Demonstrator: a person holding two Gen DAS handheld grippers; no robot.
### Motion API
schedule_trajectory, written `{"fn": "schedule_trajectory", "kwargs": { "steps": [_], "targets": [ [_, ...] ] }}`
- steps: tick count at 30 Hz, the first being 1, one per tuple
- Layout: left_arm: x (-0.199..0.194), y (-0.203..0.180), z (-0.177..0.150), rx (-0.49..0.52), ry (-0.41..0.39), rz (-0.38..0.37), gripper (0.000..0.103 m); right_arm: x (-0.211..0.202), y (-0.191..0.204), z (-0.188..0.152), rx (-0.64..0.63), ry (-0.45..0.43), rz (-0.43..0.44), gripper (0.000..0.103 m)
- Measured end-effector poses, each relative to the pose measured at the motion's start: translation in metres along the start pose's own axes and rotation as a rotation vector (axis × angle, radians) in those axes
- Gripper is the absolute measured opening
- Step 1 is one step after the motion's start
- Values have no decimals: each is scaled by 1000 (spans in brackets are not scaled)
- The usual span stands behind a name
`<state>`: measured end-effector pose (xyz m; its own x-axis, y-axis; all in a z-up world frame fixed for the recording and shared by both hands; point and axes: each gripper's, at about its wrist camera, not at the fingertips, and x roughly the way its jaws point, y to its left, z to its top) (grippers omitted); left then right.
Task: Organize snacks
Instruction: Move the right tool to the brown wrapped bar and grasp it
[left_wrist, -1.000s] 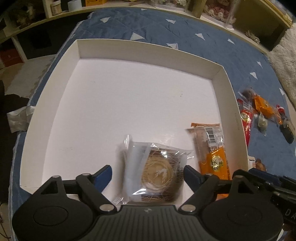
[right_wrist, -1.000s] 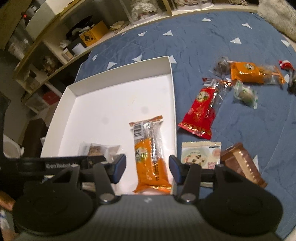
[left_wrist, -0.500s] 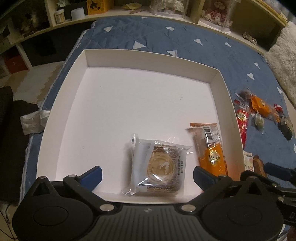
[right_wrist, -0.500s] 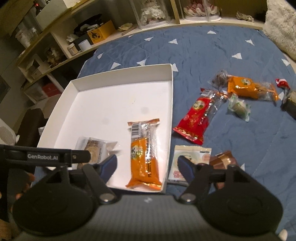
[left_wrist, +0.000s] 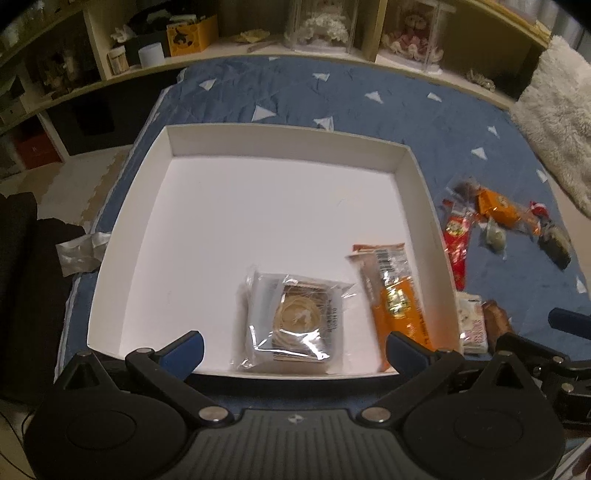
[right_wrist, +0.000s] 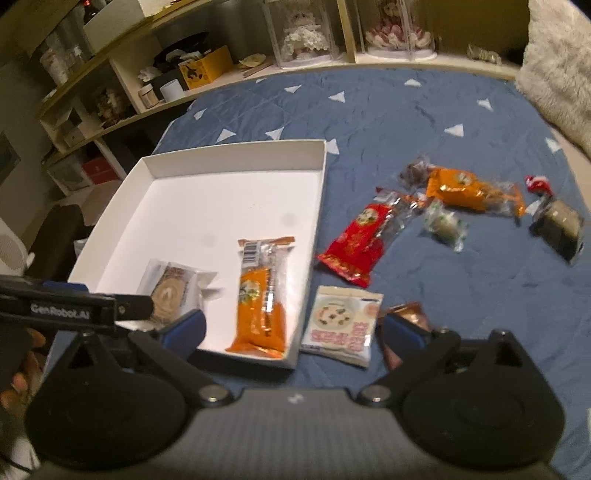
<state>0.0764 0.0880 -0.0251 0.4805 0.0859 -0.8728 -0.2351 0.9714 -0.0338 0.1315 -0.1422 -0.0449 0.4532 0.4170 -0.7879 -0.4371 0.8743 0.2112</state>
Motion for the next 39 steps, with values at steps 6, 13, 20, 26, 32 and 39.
{"fn": "schedule_trajectory", "kwargs": {
  "steps": [6,13,20,26,32,39],
  "targets": [
    [-8,-21,2,-14,-34,-17,103,-20,-26,2,-30,-34,-43,102],
    [-11,-62,4,22,-66,-71,103,-33,-73,7,-4,-54,-116,102],
    [-5,-99,7,54,-71,-135,103,-30,-111,15,-52,-33,-105,102],
    [7,-129,20,60,-63,-207,103,-13,-131,16,-131,12,-66,102],
    [30,-152,33,96,-7,-272,94,14,-123,8,-249,63,-19,100],
    [64,-166,48,205,108,-313,78,45,-99,-3,-376,151,41,89]
  ]
}}
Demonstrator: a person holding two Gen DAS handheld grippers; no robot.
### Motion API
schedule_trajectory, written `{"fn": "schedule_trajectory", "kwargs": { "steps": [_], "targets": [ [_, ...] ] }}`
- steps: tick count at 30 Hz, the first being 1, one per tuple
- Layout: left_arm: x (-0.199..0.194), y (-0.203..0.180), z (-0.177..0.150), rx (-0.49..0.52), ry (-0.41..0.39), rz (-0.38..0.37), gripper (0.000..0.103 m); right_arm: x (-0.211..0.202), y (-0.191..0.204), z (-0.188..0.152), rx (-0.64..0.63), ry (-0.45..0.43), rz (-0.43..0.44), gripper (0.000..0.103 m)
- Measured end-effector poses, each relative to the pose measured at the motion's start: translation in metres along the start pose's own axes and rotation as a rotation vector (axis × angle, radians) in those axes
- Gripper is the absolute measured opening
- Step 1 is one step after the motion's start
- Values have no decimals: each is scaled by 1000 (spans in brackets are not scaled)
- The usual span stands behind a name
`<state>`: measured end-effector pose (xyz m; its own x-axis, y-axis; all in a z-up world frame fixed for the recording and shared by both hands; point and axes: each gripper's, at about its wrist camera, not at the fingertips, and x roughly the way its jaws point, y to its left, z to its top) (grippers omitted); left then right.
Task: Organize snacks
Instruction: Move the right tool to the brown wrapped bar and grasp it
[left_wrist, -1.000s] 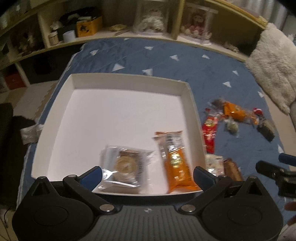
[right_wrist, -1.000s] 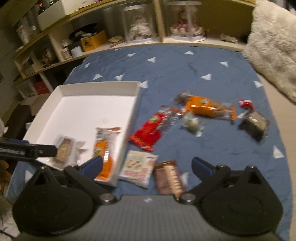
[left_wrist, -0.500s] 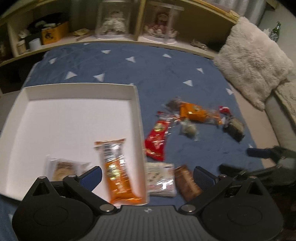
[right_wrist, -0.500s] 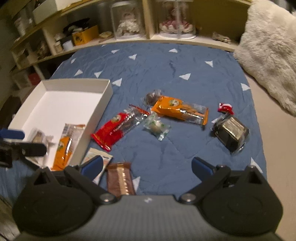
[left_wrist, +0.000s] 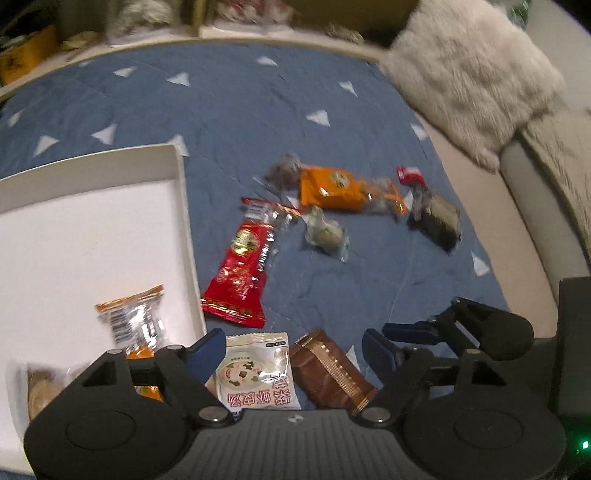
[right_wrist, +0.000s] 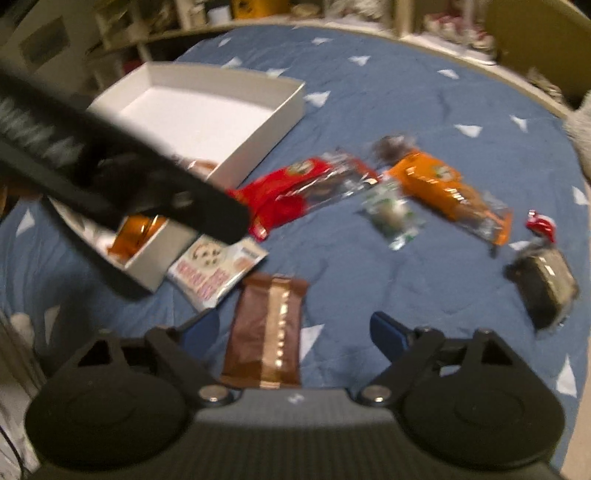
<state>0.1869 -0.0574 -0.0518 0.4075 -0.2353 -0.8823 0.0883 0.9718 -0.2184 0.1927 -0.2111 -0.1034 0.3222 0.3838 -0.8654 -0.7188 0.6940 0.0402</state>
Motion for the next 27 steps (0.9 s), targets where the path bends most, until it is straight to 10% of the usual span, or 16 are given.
{"fn": "schedule_trajectory", "kwargs": {
  "steps": [7,15,27],
  "targets": [
    [35,0,4,61,95,33,74,19,9,-2,-17,64,30,81],
    [54,-9,5,136,146,92,74,29,1,-3,18,122,57,46],
    [80,-34,-8,324,248,244,61,7,-56,-8,304,84,-87,44]
  ]
}}
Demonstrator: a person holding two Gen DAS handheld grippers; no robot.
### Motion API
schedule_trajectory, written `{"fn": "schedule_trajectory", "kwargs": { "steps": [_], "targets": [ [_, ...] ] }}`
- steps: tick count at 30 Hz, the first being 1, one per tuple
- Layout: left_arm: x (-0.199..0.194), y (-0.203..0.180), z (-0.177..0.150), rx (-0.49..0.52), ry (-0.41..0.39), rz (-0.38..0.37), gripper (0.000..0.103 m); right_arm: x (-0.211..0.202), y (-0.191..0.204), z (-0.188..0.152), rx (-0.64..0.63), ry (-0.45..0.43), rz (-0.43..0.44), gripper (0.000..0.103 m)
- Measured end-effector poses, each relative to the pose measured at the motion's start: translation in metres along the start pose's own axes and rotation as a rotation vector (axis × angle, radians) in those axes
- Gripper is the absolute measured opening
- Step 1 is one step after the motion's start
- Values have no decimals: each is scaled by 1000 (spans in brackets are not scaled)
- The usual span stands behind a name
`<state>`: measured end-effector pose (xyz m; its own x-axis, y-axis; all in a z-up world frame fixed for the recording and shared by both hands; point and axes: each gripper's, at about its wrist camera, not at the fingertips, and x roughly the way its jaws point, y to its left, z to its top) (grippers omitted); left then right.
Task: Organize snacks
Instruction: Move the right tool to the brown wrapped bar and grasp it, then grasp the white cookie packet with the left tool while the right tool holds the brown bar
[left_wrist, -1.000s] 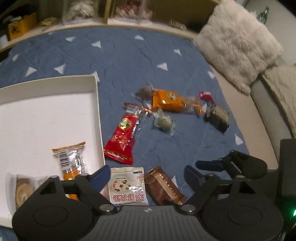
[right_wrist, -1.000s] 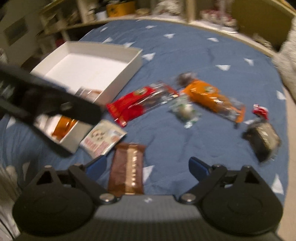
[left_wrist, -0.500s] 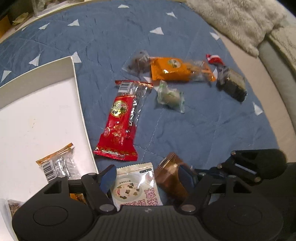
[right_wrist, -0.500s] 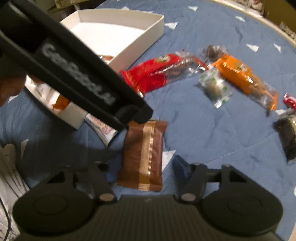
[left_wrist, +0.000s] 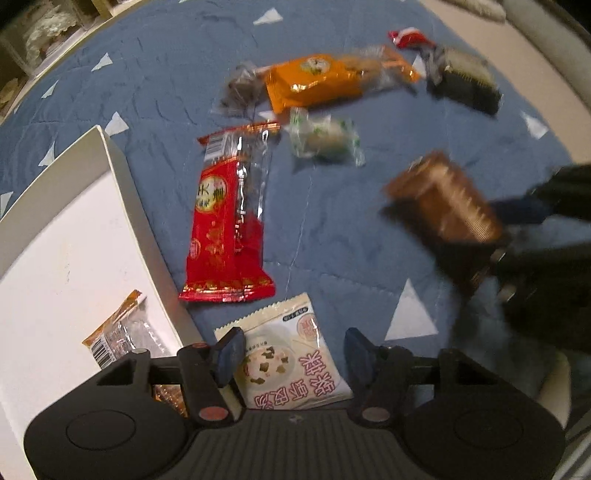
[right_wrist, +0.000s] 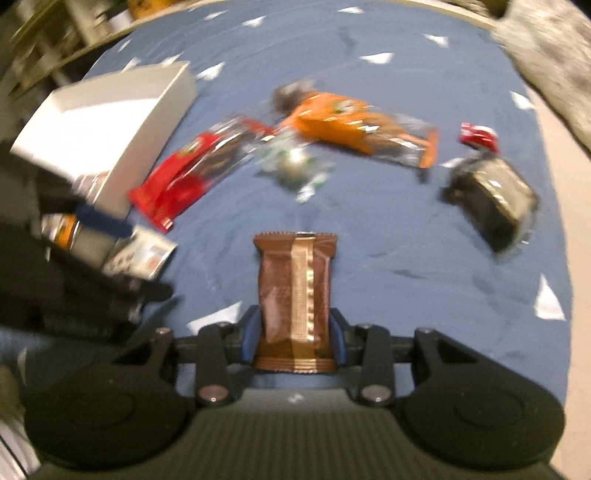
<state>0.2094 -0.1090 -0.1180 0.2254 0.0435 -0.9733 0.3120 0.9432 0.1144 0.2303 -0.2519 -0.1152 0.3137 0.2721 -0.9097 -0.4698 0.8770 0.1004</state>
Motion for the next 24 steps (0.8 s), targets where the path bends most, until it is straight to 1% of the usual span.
{"fn": "schedule_trajectory", "kwargs": {
  "steps": [1,2,3,5,8,9,10,12,13,17,22,24],
  "targets": [
    [1,-2,1,3,1,9,61,-2,-3,0,18,-11,1,44],
    [2,-3,1,0,3,20,56,-5,-6,0,32,-21,4,44],
    [3,-4,1,-3,3,29,50,-6,-8,0,43,-29,8,44],
    [3,-6,0,1,-5,45,43,-10,-11,1,56,-42,17,44],
    [-1,-8,-1,11,-20,44,29,-19,-12,-2,61,-59,25,44],
    [-3,-10,0,13,-24,44,22,-20,-13,-2,66,-64,29,44],
    [-6,-10,-1,14,-33,43,20,-15,-15,3,72,-69,32,44],
    [-12,-12,-2,9,-46,40,15,-15,-15,2,84,-80,36,44],
    [-13,-17,3,5,-50,36,14,-16,-17,3,93,-86,40,44],
    [-22,-24,5,-6,-77,-3,10,-22,-25,4,134,-111,52,44],
    [-32,-40,4,21,-123,-74,10,-26,-32,2,168,-130,62,44],
    [-36,-45,3,10,-128,-78,17,-28,-34,2,176,-136,65,44]
  ]
}}
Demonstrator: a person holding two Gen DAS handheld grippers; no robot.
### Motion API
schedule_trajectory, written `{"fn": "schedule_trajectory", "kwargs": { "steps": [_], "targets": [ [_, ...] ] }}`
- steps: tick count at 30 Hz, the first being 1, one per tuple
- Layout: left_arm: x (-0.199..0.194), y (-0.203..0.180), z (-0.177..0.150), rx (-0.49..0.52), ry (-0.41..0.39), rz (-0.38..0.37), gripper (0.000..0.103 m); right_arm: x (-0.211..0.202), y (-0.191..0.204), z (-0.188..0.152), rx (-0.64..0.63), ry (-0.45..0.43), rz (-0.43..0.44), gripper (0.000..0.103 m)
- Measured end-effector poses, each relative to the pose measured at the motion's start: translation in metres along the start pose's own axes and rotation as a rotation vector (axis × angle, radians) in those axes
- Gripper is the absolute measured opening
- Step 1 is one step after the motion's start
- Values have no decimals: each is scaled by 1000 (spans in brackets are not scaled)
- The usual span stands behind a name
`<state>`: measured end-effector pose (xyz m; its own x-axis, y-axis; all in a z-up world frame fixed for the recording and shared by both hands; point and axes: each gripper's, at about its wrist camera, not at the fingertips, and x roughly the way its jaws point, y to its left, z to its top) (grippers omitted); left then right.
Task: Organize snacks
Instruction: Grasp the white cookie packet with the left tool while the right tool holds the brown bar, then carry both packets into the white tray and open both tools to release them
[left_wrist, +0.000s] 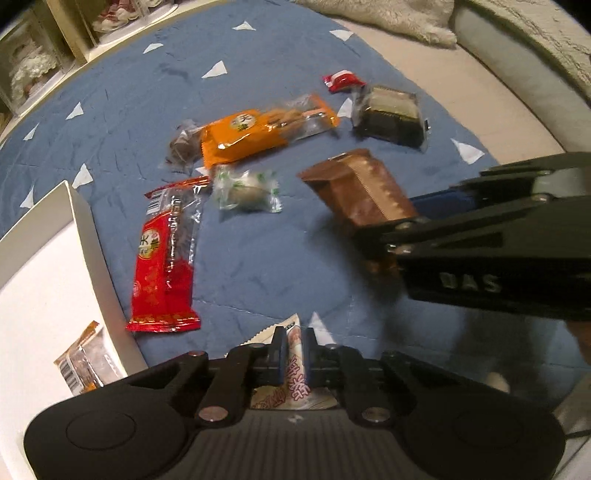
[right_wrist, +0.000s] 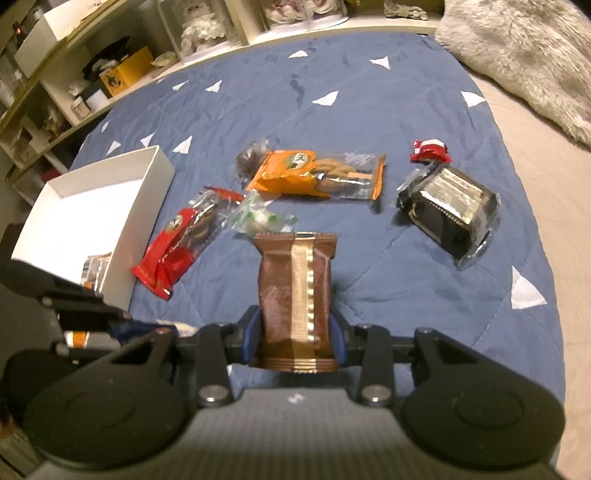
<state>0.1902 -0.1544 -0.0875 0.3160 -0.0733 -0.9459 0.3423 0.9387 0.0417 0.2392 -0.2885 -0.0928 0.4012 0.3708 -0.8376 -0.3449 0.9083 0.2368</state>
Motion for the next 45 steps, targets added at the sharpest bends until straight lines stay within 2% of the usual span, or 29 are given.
{"fn": "schedule_trajectory", "kwargs": {
  "steps": [1,3,5,9,15,19,23,27,33,40,45],
  "targets": [
    [-1,0,-1,-24,-1,-5,24,0,-1,0,5,-2,3,45],
    [0,4,-2,-70,19,-7,65,-1,-3,1,11,-2,7,45],
    [1,5,-5,-115,24,14,80,0,-5,1,14,1,7,45],
    [10,14,-13,-197,74,48,85,4,-7,2,23,16,-1,45],
    [26,31,-22,-408,117,39,85,13,-12,2,42,54,-43,45],
    [34,30,-26,-469,126,34,85,20,-14,2,51,78,-64,45],
    [38,27,-31,-481,110,79,73,26,-14,1,48,101,-80,45],
    [31,25,-34,-458,82,79,58,27,-12,-1,36,101,-89,45],
    [8,27,-36,-436,-9,70,54,15,-11,1,55,41,-77,44],
    [-23,44,-30,-437,-122,73,53,-12,-17,4,93,-96,-65,44],
    [-39,61,-25,-465,-183,58,53,-30,-4,6,72,-181,-43,44]
  ]
}}
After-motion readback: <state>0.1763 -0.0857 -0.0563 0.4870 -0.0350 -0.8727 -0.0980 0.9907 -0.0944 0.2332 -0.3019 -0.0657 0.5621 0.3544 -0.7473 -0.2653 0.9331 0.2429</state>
